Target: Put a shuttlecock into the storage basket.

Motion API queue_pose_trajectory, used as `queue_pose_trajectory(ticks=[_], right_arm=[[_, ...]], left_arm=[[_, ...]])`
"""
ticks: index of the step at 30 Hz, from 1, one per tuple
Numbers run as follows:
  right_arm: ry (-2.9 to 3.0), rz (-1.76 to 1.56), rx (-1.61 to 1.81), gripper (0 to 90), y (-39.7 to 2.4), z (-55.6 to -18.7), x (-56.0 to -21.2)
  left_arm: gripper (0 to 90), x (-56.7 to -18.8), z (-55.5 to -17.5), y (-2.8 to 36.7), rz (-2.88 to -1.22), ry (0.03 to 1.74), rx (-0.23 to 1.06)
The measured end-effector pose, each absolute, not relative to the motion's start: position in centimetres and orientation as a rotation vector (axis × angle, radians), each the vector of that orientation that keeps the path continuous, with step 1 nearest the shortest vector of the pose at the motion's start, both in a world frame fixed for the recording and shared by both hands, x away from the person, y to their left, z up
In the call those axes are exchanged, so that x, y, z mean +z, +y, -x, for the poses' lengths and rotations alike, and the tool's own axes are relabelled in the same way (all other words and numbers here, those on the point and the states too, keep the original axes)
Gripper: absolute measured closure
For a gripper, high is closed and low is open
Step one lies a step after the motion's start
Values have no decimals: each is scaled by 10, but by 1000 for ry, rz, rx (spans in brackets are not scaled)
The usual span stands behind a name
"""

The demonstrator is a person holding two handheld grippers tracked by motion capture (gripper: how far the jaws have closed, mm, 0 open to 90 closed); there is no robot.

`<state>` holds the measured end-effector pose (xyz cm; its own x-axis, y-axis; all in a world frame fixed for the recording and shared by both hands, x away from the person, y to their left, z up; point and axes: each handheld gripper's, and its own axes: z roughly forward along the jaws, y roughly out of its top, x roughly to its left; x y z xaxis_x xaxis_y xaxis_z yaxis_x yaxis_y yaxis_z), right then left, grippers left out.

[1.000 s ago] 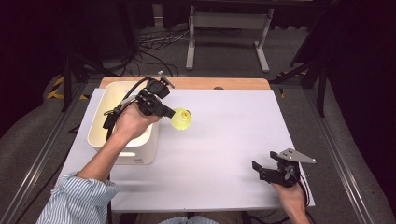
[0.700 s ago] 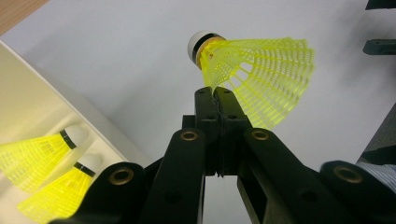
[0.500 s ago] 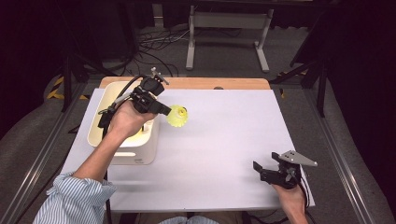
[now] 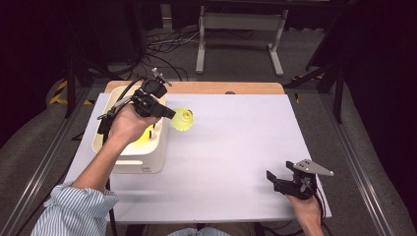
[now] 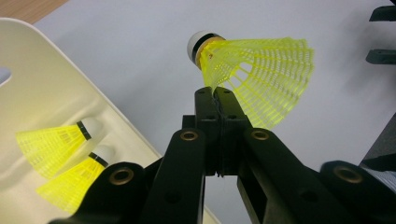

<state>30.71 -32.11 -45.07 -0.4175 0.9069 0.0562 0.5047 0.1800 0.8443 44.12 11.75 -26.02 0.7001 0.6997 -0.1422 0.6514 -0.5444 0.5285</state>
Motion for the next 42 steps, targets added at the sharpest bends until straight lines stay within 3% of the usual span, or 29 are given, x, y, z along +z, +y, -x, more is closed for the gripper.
queue_pose_trajectory(ticks=[42], right_arm=[[2030,-1318,1133,135,-319,-308,-454]], left_arm=[[898,-257,-436,173,-2267,1154,178]])
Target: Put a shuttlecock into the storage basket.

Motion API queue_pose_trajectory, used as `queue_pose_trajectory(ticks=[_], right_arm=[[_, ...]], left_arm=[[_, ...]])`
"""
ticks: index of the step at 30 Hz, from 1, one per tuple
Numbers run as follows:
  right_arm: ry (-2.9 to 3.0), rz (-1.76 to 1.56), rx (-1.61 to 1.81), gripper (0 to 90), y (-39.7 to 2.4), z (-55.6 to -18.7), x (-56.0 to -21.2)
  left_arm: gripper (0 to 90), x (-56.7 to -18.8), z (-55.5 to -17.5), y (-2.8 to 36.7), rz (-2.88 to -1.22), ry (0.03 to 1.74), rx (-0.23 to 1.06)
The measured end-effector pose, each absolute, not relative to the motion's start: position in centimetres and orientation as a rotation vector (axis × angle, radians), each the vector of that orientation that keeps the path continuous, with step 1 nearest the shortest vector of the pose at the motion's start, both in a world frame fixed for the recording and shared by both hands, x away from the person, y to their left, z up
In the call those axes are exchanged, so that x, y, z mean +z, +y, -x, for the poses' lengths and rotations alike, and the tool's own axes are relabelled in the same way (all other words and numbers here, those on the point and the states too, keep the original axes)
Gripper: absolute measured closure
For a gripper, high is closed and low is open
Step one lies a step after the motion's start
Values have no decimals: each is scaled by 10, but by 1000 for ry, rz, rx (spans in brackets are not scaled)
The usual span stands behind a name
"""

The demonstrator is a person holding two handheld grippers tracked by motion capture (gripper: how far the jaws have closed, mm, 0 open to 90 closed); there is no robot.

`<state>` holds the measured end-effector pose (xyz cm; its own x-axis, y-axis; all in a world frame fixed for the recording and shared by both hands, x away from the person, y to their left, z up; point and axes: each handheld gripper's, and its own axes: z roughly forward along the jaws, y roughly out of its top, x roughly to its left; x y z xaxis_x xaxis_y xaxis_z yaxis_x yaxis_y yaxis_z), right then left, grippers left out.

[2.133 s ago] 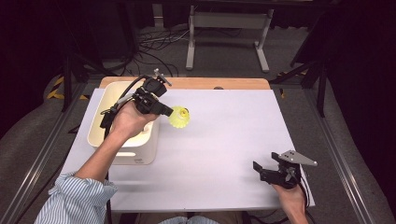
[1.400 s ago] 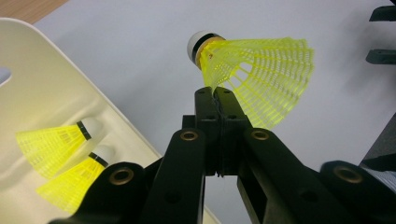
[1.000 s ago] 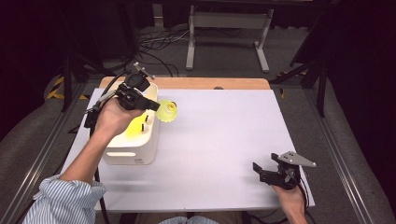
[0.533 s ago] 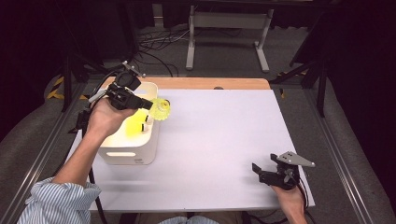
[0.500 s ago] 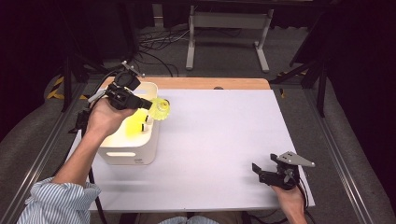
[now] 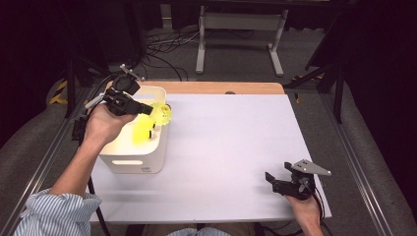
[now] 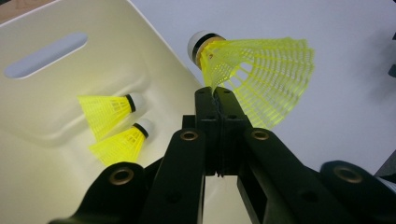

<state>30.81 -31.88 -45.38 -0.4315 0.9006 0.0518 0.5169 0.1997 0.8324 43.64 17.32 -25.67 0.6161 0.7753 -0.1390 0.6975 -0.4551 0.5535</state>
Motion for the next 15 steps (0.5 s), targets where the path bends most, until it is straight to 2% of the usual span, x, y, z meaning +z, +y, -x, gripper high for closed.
queue_pose_trajectory(ticks=[15], right_arm=[[2036,-1321,1142,134,-320,-308,-454]], left_arm=[[898,-268,-442,190,-2240,1234,208]])
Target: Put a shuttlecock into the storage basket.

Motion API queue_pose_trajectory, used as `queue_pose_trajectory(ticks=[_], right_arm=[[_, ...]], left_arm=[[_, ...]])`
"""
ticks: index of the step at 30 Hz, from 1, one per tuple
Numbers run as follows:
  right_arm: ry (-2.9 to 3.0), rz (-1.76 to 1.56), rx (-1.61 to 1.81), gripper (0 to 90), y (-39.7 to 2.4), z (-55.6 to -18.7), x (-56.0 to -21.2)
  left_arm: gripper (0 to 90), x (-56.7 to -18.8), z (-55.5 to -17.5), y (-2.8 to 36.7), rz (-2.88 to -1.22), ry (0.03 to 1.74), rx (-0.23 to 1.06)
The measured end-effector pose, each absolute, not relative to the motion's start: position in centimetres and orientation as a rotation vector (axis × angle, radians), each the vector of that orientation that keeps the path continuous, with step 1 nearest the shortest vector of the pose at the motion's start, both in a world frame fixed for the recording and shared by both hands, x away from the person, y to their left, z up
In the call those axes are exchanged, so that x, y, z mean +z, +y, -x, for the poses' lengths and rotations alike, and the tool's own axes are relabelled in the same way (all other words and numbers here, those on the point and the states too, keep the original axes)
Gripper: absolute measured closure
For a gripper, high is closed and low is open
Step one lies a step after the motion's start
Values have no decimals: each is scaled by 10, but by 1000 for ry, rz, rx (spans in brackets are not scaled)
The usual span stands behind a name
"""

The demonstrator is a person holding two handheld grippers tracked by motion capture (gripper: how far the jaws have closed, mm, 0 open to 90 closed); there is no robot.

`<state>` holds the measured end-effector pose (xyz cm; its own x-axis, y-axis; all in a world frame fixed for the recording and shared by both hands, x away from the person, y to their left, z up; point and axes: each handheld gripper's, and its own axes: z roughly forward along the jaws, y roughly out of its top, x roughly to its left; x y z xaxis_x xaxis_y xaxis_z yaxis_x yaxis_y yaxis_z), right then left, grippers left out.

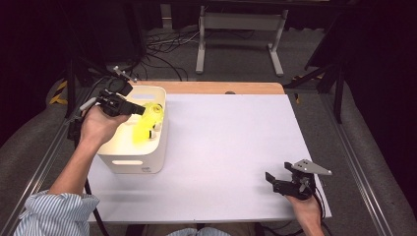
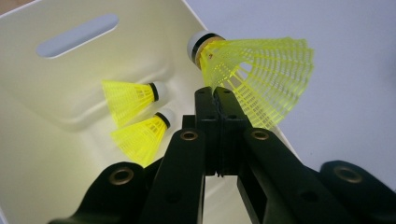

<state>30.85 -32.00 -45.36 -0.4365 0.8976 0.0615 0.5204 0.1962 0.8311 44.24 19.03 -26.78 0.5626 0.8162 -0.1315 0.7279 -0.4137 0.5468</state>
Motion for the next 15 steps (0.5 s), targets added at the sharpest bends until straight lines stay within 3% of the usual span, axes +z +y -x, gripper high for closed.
queue_pose_trajectory(ticks=[15], right_arm=[[2036,-1321,1144,134,-321,-308,-453]], left_arm=[[897,-285,-451,199,-2251,1314,254]])
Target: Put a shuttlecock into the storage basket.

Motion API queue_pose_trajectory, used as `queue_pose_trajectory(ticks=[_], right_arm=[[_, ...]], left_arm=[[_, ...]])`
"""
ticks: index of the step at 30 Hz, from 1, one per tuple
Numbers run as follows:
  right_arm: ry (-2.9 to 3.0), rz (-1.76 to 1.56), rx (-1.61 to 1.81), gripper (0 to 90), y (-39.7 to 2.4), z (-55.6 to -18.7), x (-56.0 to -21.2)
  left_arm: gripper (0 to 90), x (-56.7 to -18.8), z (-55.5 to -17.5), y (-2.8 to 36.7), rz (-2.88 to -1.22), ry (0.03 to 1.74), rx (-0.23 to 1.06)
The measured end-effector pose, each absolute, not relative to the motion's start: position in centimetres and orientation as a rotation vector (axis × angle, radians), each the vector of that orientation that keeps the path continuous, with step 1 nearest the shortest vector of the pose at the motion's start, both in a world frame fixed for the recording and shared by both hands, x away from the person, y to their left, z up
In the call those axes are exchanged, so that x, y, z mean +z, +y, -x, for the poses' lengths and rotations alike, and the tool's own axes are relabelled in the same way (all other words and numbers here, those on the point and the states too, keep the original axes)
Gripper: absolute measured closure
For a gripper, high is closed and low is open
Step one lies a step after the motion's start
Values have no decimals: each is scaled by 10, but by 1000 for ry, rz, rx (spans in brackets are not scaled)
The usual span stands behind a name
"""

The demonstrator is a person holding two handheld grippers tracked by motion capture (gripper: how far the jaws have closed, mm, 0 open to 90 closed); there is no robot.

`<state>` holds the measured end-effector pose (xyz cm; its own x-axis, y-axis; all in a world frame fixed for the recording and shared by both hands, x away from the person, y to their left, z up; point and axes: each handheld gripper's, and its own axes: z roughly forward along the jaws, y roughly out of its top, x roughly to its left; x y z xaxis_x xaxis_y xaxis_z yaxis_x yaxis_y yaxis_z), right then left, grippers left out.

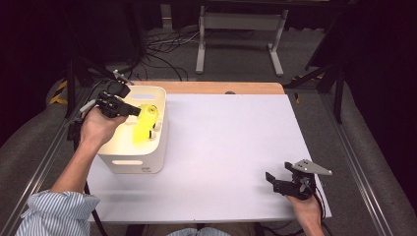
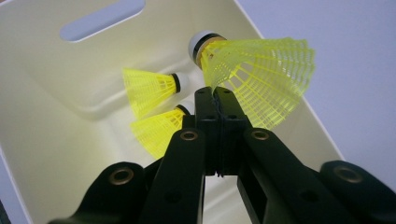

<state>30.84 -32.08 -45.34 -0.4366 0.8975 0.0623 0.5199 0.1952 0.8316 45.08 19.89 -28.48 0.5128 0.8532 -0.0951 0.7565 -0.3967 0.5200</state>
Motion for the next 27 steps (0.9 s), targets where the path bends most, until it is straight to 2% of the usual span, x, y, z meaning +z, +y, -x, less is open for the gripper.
queue_pose_trajectory(ticks=[9,14,27], right_arm=[[2037,-1323,1143,133,-321,-309,-454],[2039,-1323,1144,133,-321,-309,-454],[2042,-1325,1144,133,-320,-309,-454]], left_arm=[[895,-299,-457,205,-2247,1358,253],[895,-308,-459,202,-2279,1379,298],[892,-329,-469,195,-2306,1407,265]])
